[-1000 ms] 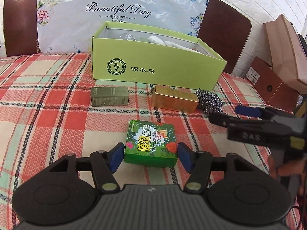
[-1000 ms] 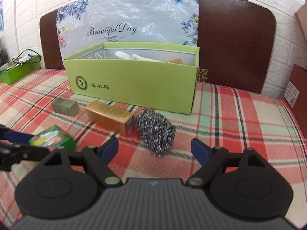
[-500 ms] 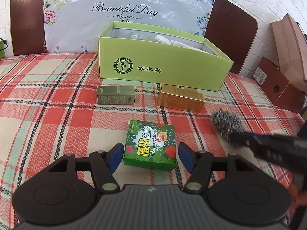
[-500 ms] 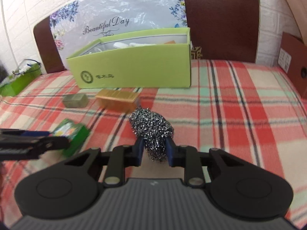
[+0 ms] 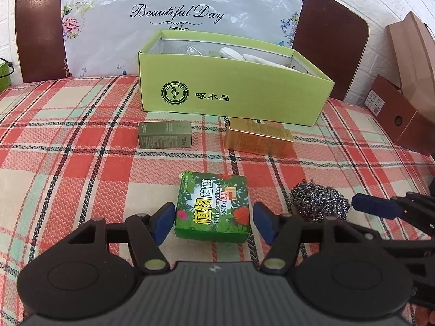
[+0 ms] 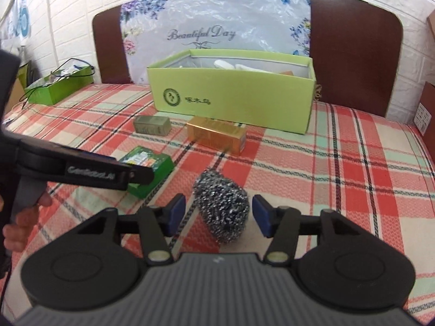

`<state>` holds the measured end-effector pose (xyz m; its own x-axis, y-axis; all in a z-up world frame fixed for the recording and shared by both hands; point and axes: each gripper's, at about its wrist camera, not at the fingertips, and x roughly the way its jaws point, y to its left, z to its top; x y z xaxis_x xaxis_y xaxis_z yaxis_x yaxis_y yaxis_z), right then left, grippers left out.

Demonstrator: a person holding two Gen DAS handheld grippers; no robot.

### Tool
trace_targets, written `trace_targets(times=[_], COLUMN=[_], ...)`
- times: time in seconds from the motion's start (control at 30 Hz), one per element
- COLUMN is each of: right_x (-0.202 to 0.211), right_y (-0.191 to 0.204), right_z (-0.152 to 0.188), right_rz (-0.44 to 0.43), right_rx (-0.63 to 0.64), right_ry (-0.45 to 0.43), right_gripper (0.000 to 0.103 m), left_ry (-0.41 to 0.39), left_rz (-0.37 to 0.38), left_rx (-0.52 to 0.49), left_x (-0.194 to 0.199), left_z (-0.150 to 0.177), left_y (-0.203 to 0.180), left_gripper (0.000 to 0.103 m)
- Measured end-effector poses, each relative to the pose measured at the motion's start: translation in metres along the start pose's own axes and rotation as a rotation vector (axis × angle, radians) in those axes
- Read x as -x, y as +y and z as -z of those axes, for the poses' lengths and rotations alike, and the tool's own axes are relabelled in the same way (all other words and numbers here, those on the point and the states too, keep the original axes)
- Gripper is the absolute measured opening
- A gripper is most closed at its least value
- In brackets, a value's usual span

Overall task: Organize objects
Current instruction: 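Grasp the green printed box with the left tool while the right tool grasps the steel wool scrubber, then carry the green box and steel wool into the lime box, open both tools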

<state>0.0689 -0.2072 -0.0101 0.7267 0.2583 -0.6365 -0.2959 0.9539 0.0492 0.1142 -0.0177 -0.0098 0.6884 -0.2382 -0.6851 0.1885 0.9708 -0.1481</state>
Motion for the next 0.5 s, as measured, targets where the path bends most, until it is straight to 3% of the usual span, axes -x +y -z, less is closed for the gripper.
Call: trace_targets(times=[0.2, 0.5], right_x=[-0.009, -0.018], right_y=[-0.006, -0.006], right_z=[0.003, 0.002], right_rz=[-0.01, -0.011], right_rx=[-0.036, -0.053], right_ry=[0.01, 0.006], right_gripper=[0.053, 0.04], left_ry=[-0.005, 0.001], left_rz=[0.014, 0.035], left_rx=[0.011, -0.026], left_x=[-0.002, -0.006], left_z=[0.001, -0.002], left_y=[0.007, 0.004], left_gripper=[0.066, 0.063])
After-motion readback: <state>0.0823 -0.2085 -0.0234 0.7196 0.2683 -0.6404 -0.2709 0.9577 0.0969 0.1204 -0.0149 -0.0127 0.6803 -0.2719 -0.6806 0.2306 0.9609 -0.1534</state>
